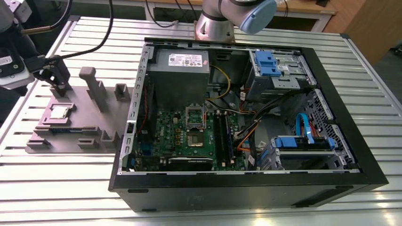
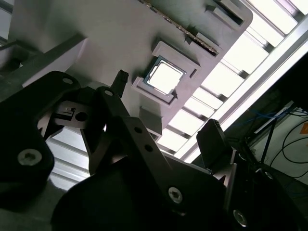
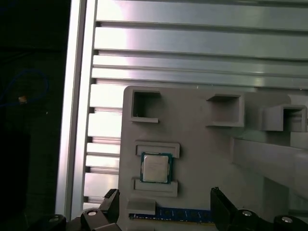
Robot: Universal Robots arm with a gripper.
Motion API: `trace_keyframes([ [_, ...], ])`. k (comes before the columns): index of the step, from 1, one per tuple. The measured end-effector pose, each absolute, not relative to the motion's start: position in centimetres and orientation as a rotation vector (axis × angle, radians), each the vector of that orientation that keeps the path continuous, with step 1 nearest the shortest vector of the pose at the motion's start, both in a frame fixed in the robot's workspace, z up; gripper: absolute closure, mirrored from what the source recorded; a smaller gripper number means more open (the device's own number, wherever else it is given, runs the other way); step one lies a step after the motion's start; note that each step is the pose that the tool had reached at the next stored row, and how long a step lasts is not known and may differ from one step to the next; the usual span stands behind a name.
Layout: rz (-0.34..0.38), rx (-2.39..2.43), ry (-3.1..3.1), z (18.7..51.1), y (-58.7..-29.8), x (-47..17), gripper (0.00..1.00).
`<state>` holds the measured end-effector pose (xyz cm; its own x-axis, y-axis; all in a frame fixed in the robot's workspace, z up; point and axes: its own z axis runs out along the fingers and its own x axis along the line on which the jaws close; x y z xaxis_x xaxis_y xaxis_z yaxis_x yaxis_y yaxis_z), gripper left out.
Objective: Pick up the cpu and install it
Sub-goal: 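Pick up the cpu and move it towards the insertion slot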
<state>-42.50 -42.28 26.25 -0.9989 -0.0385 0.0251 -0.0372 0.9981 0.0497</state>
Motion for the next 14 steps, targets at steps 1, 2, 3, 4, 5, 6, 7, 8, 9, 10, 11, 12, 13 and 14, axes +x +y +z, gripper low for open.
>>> trace_keyframes([
  [1,-0.077,0.058,-3.114,26.1,-42.3,-42.5,0.16],
  [2,-0.077,0.058,-3.114,25.9,-42.3,-42.5,0.16],
  [3,-0.077,0.058,-3.114,25.7,-42.3,-42.5,0.16],
  [4,-0.077,0.058,-3.114,25.5,-42.3,-42.5,0.16],
  [5,-0.077,0.058,-3.114,25.3,-42.3,-42.5,0.16],
  [6,-0.077,0.058,-3.114,25.2,-42.3,-42.5,0.16],
  [7,-0.077,0.058,-3.114,25.0,-42.3,-42.5,0.16],
  [8,-0.077,0.058,-3.114,24.8,-42.3,-42.5,0.16],
  [9,-0.077,0.058,-3.114,24.6,-42.3,-42.5,0.16],
  [10,-0.077,0.058,-3.114,24.4,-42.3,-42.5,0.16],
  [11,-0.077,0.058,-3.114,24.3,-42.3,-42.5,0.18],
  [12,-0.077,0.058,-3.114,24.1,-42.3,-42.5,0.24],
  [13,-0.077,0.058,-3.114,23.9,-42.3,-42.5,0.24],
  [14,-0.077,0.058,-3.114,23.7,-42.3,-42.5,0.24],
])
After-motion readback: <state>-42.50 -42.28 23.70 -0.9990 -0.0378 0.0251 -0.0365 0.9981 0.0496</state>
